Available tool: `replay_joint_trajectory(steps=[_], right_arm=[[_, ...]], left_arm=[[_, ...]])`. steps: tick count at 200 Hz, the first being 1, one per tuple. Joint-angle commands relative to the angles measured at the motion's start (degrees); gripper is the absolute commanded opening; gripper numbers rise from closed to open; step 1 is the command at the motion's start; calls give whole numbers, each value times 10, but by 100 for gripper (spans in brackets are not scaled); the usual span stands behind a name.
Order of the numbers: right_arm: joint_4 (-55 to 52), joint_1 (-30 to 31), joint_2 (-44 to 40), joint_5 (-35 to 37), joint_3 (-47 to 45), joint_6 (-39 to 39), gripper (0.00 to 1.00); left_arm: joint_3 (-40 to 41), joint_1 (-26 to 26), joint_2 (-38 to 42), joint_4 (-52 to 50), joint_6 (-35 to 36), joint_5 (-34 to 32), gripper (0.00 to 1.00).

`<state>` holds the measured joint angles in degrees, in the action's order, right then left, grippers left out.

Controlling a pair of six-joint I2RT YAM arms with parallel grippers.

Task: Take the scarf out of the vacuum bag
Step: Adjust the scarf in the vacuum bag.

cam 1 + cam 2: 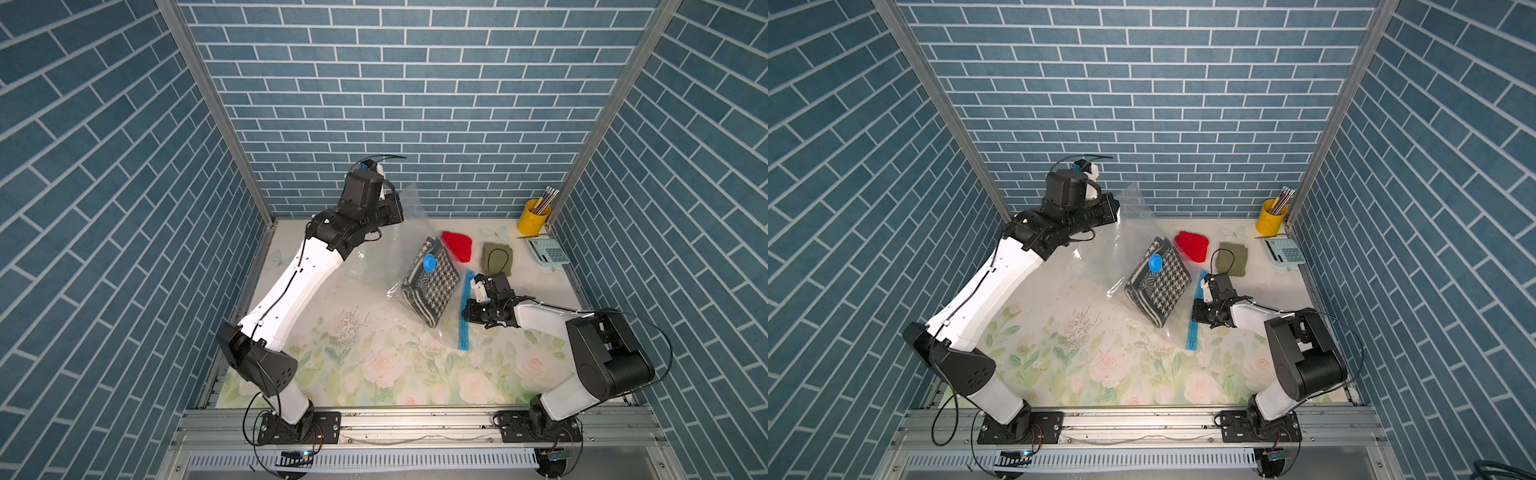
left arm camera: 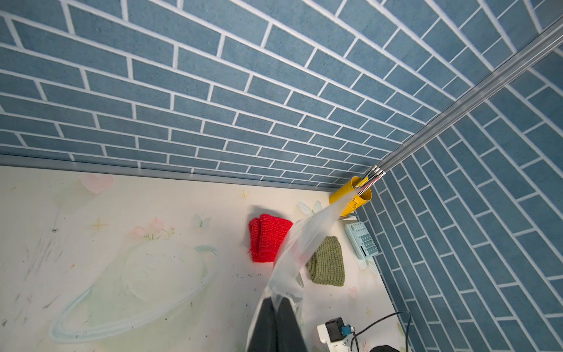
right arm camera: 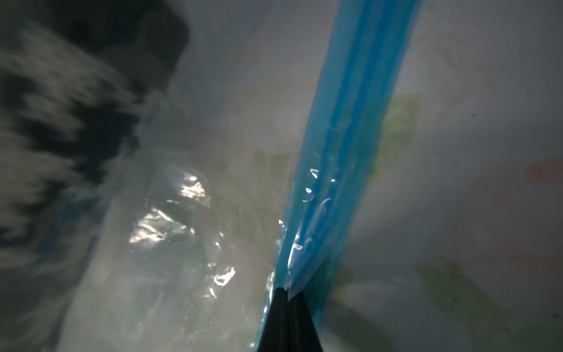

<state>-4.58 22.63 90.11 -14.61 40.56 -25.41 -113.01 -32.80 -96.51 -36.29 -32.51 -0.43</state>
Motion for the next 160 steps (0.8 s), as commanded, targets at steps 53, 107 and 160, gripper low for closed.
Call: replay_joint_trajectory(steps=[53,107,160], right_arm=[[-80,25,21,75,7,41,0],[-96,32,33,100,18,41,0],[-58,35,9,59,-1,41,0]], left_arm=[[-128,-53,-29,-62,-8,-82,0],[-129,-53,-3,-88,-6,-132,0],[-128,-53,20,-93,-7,-141,0]])
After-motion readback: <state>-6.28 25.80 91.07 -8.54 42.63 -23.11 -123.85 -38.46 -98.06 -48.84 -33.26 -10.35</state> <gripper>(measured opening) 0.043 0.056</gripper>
